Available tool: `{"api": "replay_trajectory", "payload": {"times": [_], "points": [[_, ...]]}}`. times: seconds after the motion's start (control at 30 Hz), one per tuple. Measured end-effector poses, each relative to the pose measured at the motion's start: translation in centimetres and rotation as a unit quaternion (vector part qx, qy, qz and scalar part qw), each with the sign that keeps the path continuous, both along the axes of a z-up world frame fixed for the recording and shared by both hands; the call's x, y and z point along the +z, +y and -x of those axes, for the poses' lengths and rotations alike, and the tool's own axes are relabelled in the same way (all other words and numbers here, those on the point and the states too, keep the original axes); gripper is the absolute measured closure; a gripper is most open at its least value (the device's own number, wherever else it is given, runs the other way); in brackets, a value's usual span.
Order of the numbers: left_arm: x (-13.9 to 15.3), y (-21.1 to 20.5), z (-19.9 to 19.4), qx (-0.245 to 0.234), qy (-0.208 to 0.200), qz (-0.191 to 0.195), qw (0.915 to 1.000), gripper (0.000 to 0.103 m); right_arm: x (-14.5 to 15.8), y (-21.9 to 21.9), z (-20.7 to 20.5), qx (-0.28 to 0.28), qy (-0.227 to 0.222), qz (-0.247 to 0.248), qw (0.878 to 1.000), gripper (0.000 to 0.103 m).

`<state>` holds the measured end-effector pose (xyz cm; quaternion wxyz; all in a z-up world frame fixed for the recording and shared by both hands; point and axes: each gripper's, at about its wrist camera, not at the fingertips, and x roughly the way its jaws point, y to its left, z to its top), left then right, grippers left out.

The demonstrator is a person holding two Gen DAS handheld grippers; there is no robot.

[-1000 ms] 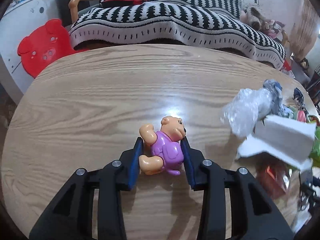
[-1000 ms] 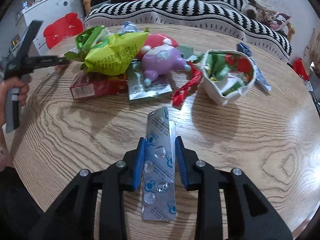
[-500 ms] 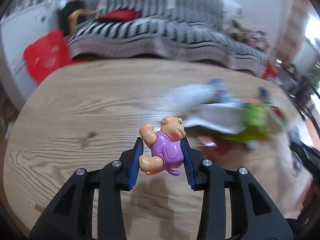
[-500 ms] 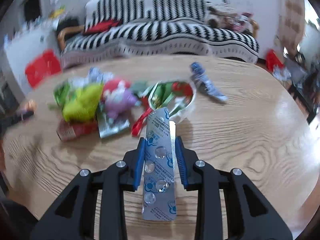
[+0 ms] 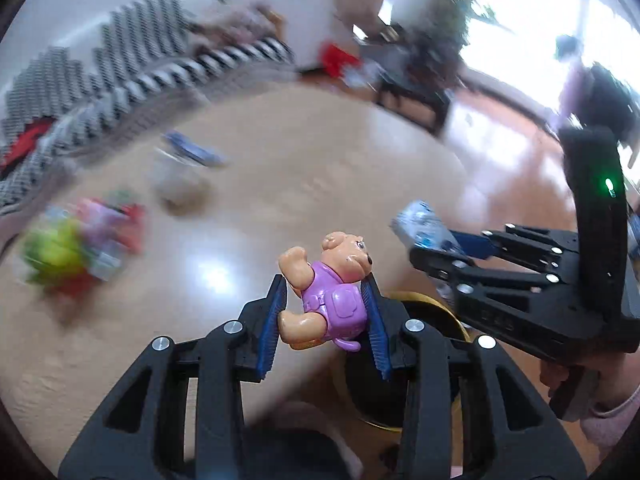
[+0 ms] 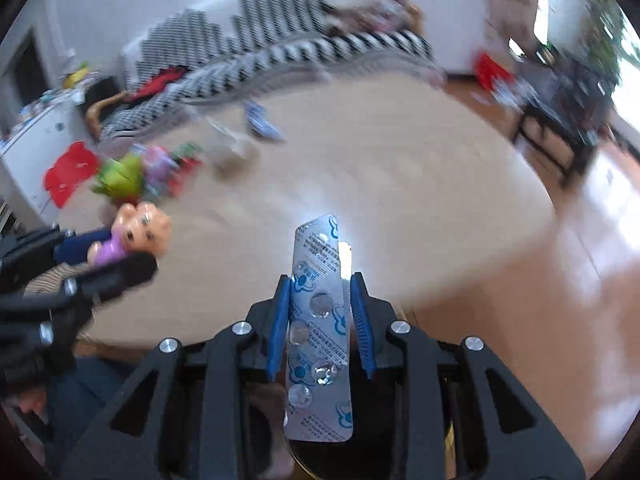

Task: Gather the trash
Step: 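Carry the toy figure and blister pack over the black bin with both tools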

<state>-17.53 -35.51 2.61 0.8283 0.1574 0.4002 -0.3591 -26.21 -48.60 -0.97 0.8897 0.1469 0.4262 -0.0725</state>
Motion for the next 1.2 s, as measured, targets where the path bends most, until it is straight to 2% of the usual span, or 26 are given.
{"api": "replay_trajectory", "payload": {"times": [0.1, 0.2, 0.33, 0.5, 0.6, 0.8, 0.83, 0.87, 0.93, 1.03, 1.2], "points": [[-5.1, -4.1, 2.6, -0.031, 0.041, -0.037, 0.9980, 0.065, -5.0, -3.1, 3.5, -0.041, 0.025, -0.046, 0.998, 0.073], [-10.1, -7.2, 4.6, -0.059, 0.070, -0.084, 0.9923, 0.065, -9.5, -5.2, 6.1, -0.067, 0.047, -0.099, 0.992, 0.073], [-15.9, -9.1, 5.2, -0.078, 0.106, -0.138, 0.9816, 0.065, -13.5, -6.0, 6.4, -0.073, 0.080, -0.124, 0.986, 0.073], [-20.6, -10.0, 4.0, -0.078, 0.133, -0.177, 0.9721, 0.065, -17.6, -5.9, 6.2, -0.078, 0.115, -0.136, 0.981, 0.073], [-20.6, -11.4, 4.0, -0.076, 0.149, -0.169, 0.9714, 0.065, -18.6, -5.8, 6.0, -0.079, 0.124, -0.138, 0.979, 0.073], [-20.0, -11.8, 4.9, -0.084, 0.124, -0.157, 0.9763, 0.065, -18.6, -5.7, 5.3, -0.077, 0.135, -0.132, 0.979, 0.072], [-20.3, -11.5, 5.3, -0.086, 0.117, -0.169, 0.9749, 0.065, -18.5, -5.8, 5.2, -0.075, 0.136, -0.132, 0.979, 0.072], [-20.5, -11.1, 5.3, -0.081, 0.124, -0.173, 0.9736, 0.065, -18.5, -5.7, 5.0, -0.075, 0.137, -0.130, 0.979, 0.072], [-20.5, -10.4, 4.8, -0.070, 0.145, -0.155, 0.9746, 0.065, -18.5, -5.9, 5.0, -0.078, 0.138, -0.131, 0.979, 0.072], [-20.7, -10.7, 4.1, -0.072, 0.144, -0.170, 0.9723, 0.065, -18.5, -5.9, 4.6, -0.082, 0.137, -0.127, 0.979, 0.072], [-21.1, -11.1, 3.8, -0.071, 0.157, -0.172, 0.9698, 0.065, -18.1, -6.5, 4.5, -0.092, 0.136, -0.132, 0.978, 0.072]]}}
